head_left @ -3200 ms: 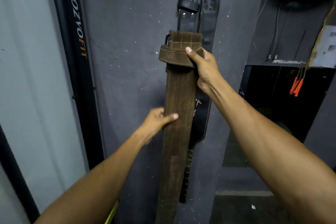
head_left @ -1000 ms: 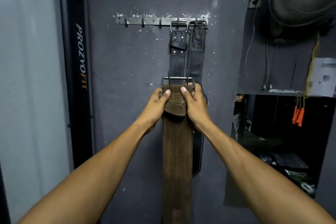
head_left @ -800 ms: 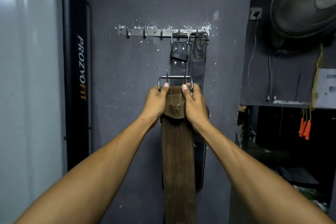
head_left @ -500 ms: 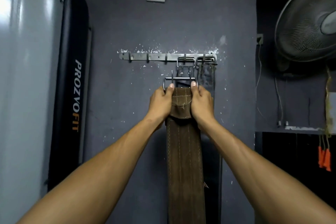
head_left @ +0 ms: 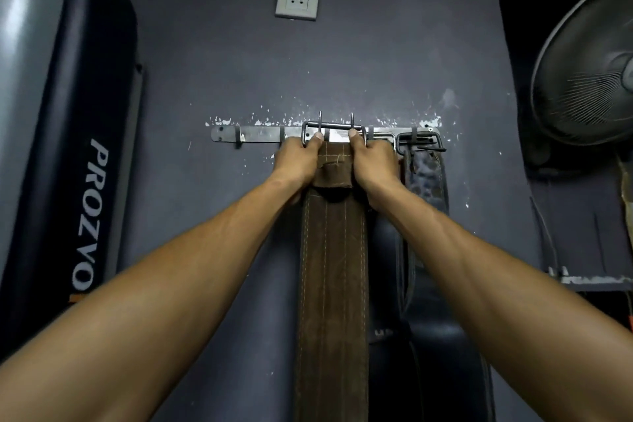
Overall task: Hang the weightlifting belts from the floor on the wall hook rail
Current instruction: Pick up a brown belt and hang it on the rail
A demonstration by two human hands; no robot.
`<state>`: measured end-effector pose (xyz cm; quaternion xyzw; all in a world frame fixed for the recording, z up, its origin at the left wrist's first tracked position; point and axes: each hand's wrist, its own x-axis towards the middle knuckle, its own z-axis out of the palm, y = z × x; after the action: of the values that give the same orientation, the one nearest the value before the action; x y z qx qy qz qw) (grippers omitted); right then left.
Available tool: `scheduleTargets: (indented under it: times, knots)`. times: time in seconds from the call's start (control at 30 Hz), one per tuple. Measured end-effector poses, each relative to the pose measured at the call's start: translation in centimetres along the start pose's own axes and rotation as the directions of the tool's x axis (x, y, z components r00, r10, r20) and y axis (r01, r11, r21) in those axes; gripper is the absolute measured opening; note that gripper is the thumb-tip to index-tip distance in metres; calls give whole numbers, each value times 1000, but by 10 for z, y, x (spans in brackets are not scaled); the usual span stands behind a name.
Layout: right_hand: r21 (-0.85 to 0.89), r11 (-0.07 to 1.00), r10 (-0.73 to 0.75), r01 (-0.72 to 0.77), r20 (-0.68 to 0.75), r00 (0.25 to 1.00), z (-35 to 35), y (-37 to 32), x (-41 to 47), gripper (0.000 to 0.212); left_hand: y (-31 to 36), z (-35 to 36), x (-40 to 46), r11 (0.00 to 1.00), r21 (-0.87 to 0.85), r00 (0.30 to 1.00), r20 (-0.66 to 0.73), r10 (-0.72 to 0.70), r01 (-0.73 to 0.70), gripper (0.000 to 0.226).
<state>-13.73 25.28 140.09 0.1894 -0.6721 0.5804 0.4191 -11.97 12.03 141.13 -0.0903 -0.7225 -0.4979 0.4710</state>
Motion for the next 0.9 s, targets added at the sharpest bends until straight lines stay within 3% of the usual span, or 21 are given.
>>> scheduleTargets:
  times: [0.17, 0.3, 0.4, 0.53, 0.67, 0.77, 0.9]
  knots:
    - [-90, 995, 41, -47, -71, 997, 21, -11, 26, 58, 0, 0, 38, 999, -33, 999, 28, -28, 29, 55]
    - [-115, 988, 97, -100, -33, 995, 27, -2, 31, 64, -15, 0, 39, 990, -92, 992, 85, -98, 106, 53]
    - [-123, 989, 89, -87, 6, 996, 26, 7, 24, 47, -29, -3, 27, 984, -145, 992, 93, -89, 102, 46]
    - [57, 989, 127, -137, 162, 979, 14, 16, 6, 55, -43, -9, -3, 939, -321, 979, 195, -65, 126, 33]
    - [209, 965, 66, -158, 393, 917, 3, 35, -20, 47, -59, -21, -35, 877, -410, 929, 357, -97, 249, 50]
    - [243, 965, 0, -94, 362, 932, 2, 46, -29, 30, -68, -26, -52, 884, -401, 916, 396, -68, 239, 48]
    - [359, 931, -32, -60, 242, 970, 7, 48, -41, 33, -63, -19, -64, 902, -409, 964, 263, -27, 137, 26]
